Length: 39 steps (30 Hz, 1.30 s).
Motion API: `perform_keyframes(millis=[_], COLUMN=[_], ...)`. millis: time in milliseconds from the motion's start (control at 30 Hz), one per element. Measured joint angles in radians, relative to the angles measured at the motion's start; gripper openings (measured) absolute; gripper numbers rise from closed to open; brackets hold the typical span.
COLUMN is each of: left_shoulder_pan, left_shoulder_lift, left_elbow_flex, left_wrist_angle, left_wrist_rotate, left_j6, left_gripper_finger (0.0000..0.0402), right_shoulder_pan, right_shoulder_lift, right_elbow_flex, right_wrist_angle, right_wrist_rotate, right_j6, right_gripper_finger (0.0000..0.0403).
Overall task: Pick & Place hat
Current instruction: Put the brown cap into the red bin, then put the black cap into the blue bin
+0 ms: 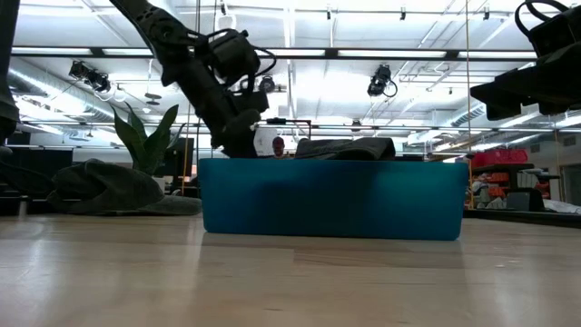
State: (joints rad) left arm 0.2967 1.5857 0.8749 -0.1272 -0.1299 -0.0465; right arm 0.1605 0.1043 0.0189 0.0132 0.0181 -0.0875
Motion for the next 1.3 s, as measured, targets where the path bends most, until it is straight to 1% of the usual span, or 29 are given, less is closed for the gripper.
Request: perform_keyframes(millis=[133,200,367,533,600,633,800,933,1033,1100,1300], left_shoulder_pan=[-0.007,-0.015,-0.039,-0.058,-0.068,-0.075,-0.12,-0.146,-0.157,-0.157,-0.149], left_shoulder_lift=[0.01,0.015,0.021,-0.043,-0.096,-0.122,-0.267,-0.357,-0.403,-0.421,-0.437], left_elbow_flex=[0.001,0.0,0.003,0.027,0.028,0.028,0.028,0.026,0.002,-0.017,-0.051], left_wrist_angle=[-0.003,-0.021,-0.037,-0.185,-0.262,-0.292,-0.464,-0.567,-0.613,-0.639,-0.745], left_wrist_rotate=[0.097,0.128,0.123,0.117,0.091,0.062,-0.131,-0.211,-0.244,-0.249,-0.294], left_j6=[-0.01,-0.02,-0.016,-0.01,-0.009,-0.009,-0.044,-0.12,-0.164,-0.185,-0.22], left_gripper_finger=[0.0008,0.0007,0.0009,0.0015,0.0015,0.0014,0.0008,0.001,0.0013,0.0013,0.0014], right_shoulder_pan=[0.0,0.0,0.0,0.0,0.0,0.0,0.0,0.0,0.0,0.0,0.0], right_shoulder_lift=[0.0,0.0,0.0,0.0,0.0,0.0,0.0,0.0,0.0,0.0,0.0], right_elbow_flex=[0.0,0.0,0.0,0.0,0.0,0.0,0.0,0.0,0.0,0.0,0.0], right_wrist_angle=[0.0,0.0,0.0,0.0,0.0,0.0,0.0,0.0,0.0,0.0,0.001], right_wrist_rotate=[0.0,0.0,0.0,0.0,0.0,0.0,0.0,0.001,0.001,0.0,0.0], right_j6=[0.0,0.0,0.0,0.0,0.0,0.0,0.0,0.0,0.0,0.0,0.0], right_gripper_finger=[0.0185,0.0185,0.0185,0.0185,0.0185,0.0185,0.0185,0.0185,0.0185,0.0185,0.0185])
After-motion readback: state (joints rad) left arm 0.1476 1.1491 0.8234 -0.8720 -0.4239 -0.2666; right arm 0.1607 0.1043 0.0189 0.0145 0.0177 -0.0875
